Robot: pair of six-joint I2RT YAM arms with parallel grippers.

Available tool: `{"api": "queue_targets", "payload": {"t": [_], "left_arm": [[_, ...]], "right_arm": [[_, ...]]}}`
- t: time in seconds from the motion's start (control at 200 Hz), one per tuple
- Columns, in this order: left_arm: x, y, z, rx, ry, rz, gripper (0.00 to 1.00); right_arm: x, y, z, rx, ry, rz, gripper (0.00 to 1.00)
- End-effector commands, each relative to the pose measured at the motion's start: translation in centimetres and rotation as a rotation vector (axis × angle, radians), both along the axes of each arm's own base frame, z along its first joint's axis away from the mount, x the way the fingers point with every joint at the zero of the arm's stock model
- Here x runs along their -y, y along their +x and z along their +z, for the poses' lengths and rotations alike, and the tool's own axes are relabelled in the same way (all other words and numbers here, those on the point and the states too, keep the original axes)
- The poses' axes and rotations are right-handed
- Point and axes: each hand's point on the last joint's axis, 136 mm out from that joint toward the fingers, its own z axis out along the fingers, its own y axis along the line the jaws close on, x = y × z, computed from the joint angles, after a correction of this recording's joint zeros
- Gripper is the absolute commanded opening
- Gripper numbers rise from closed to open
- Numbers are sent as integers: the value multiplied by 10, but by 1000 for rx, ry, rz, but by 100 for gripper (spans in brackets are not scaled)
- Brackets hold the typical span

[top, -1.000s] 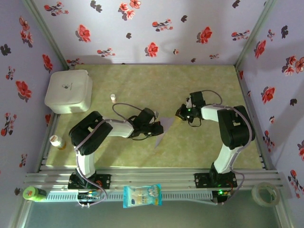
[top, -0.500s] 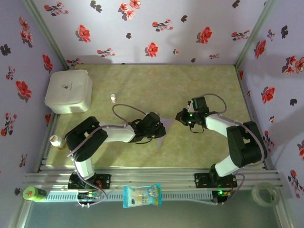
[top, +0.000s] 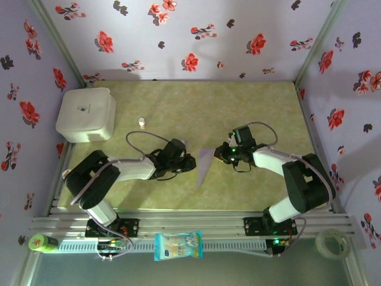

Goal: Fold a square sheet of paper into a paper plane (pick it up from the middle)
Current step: Fold the wing for the fifth time at the center of the table, then turn over a paper plane at the center of the table.

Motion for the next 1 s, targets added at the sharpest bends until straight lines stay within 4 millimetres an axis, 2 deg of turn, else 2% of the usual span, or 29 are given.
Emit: {"api": "queue_targets", "payload": {"t": [0.0,0.35,0.99], "left_arm": [[14,-9,-2,-29,-69,-92,15],[11,-12,-19,-75,-12,-94,11],[21,-15,-20,-90,-49,-145,16]], "right_arm": [[-1,2,-1,8,0,-12,15],[-4,2,-6,-6,5,-9,16],[-8,-1,-17,-31,9,-3,16]]}}
